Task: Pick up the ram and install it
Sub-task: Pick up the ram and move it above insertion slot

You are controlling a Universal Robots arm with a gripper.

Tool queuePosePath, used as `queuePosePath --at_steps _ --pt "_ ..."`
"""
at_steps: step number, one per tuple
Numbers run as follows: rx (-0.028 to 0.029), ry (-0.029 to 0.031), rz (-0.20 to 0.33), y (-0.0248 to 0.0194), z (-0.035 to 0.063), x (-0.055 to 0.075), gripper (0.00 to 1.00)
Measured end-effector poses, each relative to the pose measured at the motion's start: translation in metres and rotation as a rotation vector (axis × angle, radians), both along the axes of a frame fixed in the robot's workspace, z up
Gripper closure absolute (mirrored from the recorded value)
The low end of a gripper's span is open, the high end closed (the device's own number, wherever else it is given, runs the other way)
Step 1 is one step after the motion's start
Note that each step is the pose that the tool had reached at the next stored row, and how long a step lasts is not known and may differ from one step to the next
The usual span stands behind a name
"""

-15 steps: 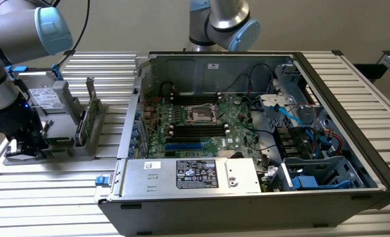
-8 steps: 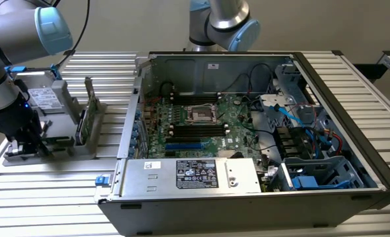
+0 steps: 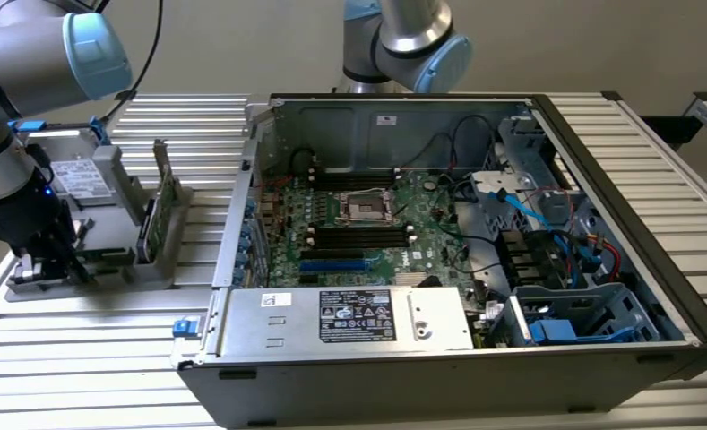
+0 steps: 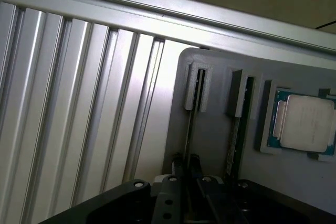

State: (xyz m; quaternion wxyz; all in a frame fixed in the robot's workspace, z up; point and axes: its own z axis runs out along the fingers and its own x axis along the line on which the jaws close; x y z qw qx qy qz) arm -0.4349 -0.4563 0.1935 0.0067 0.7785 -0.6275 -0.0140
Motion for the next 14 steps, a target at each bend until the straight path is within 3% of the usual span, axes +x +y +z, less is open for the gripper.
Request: queuePosePath --at_steps 14 --pt "0.0000 0.0001 0.000 0.0000 0.0082 0.0000 0.85"
